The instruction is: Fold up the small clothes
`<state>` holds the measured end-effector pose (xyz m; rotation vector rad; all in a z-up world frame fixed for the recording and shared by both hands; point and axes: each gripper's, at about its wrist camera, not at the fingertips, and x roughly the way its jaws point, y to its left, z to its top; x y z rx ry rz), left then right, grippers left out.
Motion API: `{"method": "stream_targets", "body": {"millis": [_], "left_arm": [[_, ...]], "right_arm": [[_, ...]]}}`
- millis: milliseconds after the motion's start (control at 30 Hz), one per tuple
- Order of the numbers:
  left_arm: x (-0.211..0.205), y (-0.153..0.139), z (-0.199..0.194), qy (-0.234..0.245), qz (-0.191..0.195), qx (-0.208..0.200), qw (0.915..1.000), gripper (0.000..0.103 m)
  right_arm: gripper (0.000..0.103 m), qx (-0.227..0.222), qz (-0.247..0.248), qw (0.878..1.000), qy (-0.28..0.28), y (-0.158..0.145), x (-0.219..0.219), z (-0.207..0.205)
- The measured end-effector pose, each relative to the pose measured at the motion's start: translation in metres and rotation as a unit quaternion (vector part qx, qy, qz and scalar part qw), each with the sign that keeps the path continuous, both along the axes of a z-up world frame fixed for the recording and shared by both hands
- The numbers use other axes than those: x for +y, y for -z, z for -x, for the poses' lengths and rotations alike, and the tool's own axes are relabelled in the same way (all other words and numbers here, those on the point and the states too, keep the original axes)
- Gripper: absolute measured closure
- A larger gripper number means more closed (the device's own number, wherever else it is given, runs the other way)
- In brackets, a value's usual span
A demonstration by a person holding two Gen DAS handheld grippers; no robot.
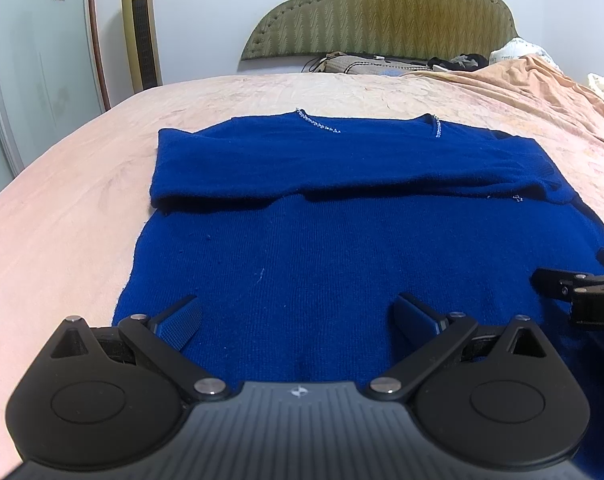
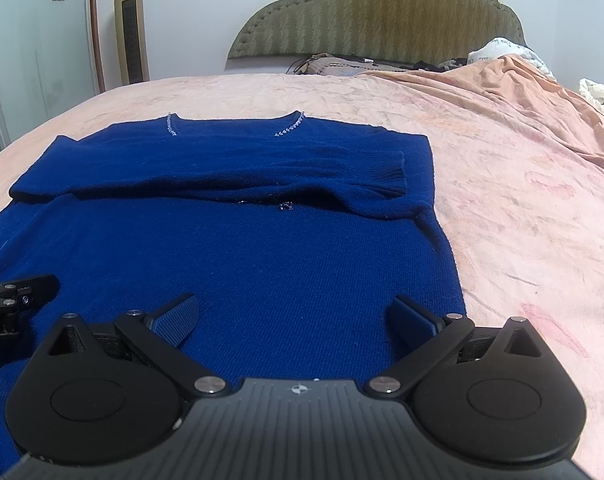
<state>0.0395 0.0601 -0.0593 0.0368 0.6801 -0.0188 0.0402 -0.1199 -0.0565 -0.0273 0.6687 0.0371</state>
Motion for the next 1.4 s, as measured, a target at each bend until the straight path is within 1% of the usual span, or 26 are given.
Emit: {"method": "stream_targets", "body": {"millis": [200, 600, 867, 1033, 1167, 1200, 1267, 1333, 1400], "left_arm": [[0.000, -0.002, 0.002, -0.005, -0.004, 0.002, 1.0000, 0.000], [0.003, -0.005, 0.012, -0.005, 0.001, 0.012, 0.9999, 0.000], [0.005, -0.011, 0.024, 0.008, 0.012, 0.023, 0.9996, 0.000], [0.012, -0.019, 0.045, 0.032, 0.020, 0.032, 0.9988, 0.000], [0.031, -0.026, 0.066, 0.043, 0.059, 0.043, 0.9964, 0.000], [0.036, -0.027, 0.072, 0.041, 0.062, 0.043, 0.9963, 0.000], [0.046, -0.027, 0.081, 0.031, 0.056, 0.039, 0.9972, 0.000], [0.054, -0.026, 0.090, 0.020, 0.041, 0.035, 0.9983, 0.000], [0.063, -0.023, 0.096, 0.026, 0.034, 0.048, 0.9979, 0.000]], "right_arm": [[0.000, 0.000, 0.000, 1.000, -0.006, -0.001, 0.002, 0.005], [0.000, -0.003, 0.008, 1.000, -0.017, -0.003, 0.006, 0.021], [0.000, -0.002, -0.014, 0.999, -0.031, -0.011, 0.002, 0.039], [0.000, 0.004, -0.053, 0.998, -0.046, -0.019, -0.008, 0.056], [0.000, 0.011, -0.062, 0.996, -0.058, -0.021, -0.010, 0.070], [0.000, 0.009, -0.062, 0.996, -0.065, -0.022, -0.010, 0.075], [0.000, 0.006, -0.059, 0.995, -0.084, -0.023, -0.009, 0.085], [0.001, 0.001, -0.054, 0.993, -0.101, -0.025, -0.008, 0.092], [0.002, -0.002, -0.048, 0.992, -0.114, -0.027, -0.007, 0.099]]}}
